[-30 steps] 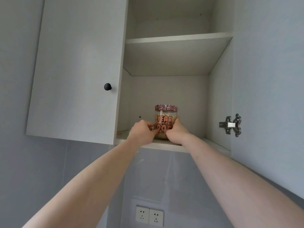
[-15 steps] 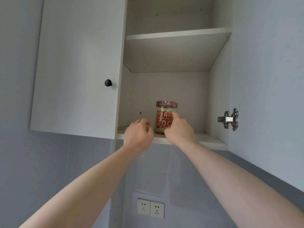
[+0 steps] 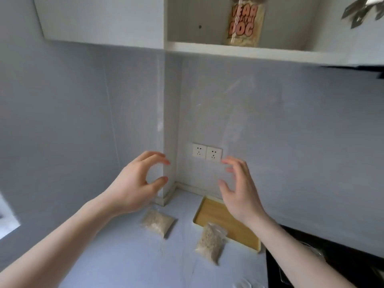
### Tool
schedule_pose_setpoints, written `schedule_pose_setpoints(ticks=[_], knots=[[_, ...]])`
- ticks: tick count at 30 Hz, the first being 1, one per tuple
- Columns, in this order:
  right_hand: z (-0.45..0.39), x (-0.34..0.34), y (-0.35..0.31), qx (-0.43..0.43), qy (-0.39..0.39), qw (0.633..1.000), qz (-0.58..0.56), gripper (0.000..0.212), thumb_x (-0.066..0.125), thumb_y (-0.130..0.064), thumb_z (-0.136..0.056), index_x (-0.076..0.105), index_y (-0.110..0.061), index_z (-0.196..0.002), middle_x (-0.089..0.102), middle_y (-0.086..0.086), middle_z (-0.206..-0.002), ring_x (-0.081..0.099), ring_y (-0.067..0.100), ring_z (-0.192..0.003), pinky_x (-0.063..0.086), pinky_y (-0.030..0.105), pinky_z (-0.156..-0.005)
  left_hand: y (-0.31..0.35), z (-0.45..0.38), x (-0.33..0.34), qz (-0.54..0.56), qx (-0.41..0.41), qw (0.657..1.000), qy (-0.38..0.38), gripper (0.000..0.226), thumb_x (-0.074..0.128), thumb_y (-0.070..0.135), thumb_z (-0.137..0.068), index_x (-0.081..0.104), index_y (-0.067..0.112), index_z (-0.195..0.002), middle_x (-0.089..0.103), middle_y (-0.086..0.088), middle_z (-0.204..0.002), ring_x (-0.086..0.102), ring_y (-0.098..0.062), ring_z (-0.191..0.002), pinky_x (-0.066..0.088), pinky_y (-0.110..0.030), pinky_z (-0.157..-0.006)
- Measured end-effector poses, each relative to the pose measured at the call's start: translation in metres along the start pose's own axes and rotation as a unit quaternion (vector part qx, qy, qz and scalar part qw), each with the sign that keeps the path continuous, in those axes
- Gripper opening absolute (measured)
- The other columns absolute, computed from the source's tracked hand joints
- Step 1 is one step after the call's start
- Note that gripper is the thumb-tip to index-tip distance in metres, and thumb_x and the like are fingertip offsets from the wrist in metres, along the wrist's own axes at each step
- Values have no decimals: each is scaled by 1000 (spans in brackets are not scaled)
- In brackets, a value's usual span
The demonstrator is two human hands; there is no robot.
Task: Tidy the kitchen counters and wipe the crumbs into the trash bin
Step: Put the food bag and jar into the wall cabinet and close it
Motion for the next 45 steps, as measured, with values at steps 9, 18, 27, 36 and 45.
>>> schedule_pose_setpoints(ticks=[9, 18, 27, 36, 45], knots=[[144, 108, 248, 437, -176, 882, -2, 60, 72, -24, -91, 41, -16, -142, 45, 6, -146, 56, 21, -116, 47, 22, -77, -114, 116, 137, 18, -216, 970, -111, 35, 60, 35, -97, 53, 38, -130, 46, 22, -140, 54, -3, -104, 39, -18, -90], [110, 163, 360, 505, -200, 836, 76, 77, 67, -33, -93, 28, -4, -153, 40, 17, -155, 44, 38, -139, 40, 42, -109, -156, 126, 202, 2, -286, 943, -168, 38, 60, 39, -96, 51, 40, -133, 45, 25, -137, 53, -5, -101, 37, -16, -93], [90, 190, 398, 496, -182, 846, 78, 20, 67, -15, -94, 77, -1, -104, 76, 16, -101, 66, 28, -85, 53, 30, -74, -149, 120, 228, 19, -286, 943, -168, 37, 60, 38, -96, 50, 45, -131, 43, 32, -135, 51, -1, -105, 41, -16, -91], [86, 169, 279, 261, -277, 917, 118, 9, 56, -27, -99, 63, -31, -95, 65, -14, -95, 60, 1, -85, 44, 16, -64, -127, 113, 208, 18, -244, 954, -171, 38, 60, 31, -96, 52, 42, -131, 45, 30, -136, 50, 3, -112, 38, -13, -94], [44, 94, 115, 118, -219, 966, 70, 7, 69, -26, -90, 69, -32, -87, 67, -14, -78, 61, 3, -73, 51, 18, -64, -42, 43, 156, -14, -92, 987, -134, 55, 61, 38, -92, 46, 34, -145, 49, 17, -140, 52, -10, -125, 41, -20, -102]])
Point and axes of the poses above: each hand's wrist, its own z-axis away from the middle knuckle, its own x-axis out of the palm, y = z × x, the point moved 7 cm from there along -z, towards the middle knuckle
